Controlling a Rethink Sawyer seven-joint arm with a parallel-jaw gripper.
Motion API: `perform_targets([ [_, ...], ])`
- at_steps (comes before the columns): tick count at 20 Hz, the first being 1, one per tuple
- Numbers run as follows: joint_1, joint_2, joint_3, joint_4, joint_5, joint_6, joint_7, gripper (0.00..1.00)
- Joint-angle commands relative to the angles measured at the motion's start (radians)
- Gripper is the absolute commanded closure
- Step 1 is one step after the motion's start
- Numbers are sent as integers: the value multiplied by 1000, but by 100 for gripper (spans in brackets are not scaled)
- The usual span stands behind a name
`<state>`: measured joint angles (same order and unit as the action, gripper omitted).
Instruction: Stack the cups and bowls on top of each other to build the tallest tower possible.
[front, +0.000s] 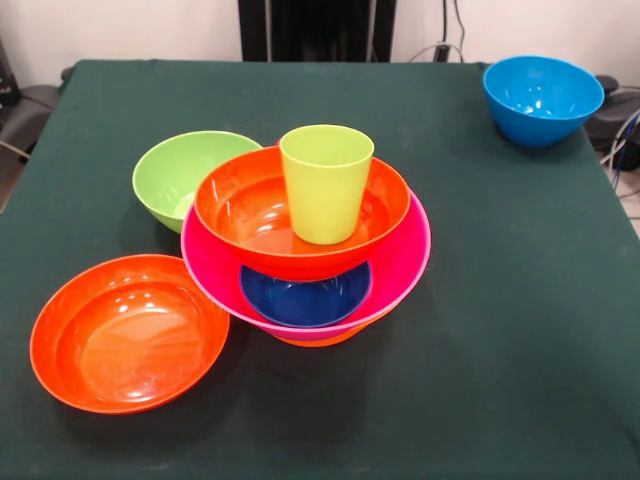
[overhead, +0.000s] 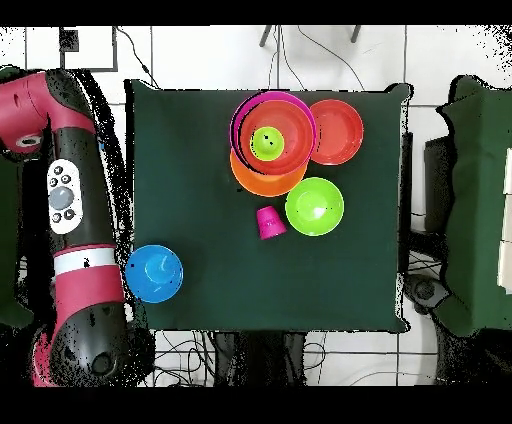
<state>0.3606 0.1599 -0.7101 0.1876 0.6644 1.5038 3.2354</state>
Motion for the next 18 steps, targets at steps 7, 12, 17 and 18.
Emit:
perform_targets([
  [7,67,-111,162,193,-193,-179,-406,0],
  [12,74,-141,177,253,-236,-191,-473,0],
  [17,85,-179,184,337,-253,-215,-429,0],
  [18,89,-190,188,360,-249,-221,-401,0],
])
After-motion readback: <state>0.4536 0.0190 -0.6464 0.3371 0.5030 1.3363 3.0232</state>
